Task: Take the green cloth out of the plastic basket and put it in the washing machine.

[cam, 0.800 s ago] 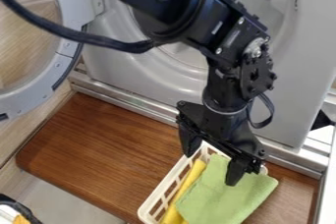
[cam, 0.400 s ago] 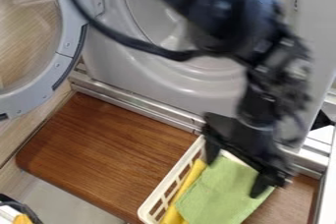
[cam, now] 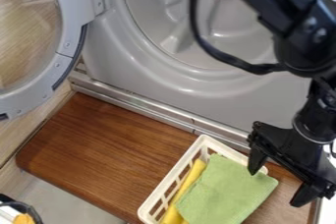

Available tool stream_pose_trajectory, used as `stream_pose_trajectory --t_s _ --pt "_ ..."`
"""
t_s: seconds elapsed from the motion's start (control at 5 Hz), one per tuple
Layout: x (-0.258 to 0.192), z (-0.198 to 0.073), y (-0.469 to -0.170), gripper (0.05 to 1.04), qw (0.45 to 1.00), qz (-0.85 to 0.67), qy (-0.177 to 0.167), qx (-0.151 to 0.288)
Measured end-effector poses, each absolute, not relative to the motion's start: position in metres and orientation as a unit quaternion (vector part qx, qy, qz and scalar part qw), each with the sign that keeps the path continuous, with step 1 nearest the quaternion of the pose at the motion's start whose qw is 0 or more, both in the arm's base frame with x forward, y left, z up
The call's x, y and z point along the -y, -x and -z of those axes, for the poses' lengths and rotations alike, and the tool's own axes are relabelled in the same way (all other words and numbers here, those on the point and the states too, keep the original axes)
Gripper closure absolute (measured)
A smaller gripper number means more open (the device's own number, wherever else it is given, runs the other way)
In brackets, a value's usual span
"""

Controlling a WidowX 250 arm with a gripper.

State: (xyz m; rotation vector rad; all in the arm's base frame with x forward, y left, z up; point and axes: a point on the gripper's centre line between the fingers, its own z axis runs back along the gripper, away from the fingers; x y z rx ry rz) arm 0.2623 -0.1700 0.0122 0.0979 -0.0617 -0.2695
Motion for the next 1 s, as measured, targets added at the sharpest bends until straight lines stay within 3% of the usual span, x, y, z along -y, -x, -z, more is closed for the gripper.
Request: stream_pose_trajectory --t_s 0.2,0.4,0.6,0.8,1.0 --pt "0.169 0.0 -0.263 0.133 0.989 0.134 -0.057 0.017" --pt "0.165 0.007 -0.264 0.302 0.99 0.128 -0.056 0.009" --pt "0.164 0.012 -0.264 0.617 0.99 0.13 -0.057 0.002" --pt "0.167 0.009 -0.266 0.87 0.989 0.137 -0.055 -0.001" --pt "0.167 0.009 -0.265 0.999 0.988 0.149 -0.052 -0.002"
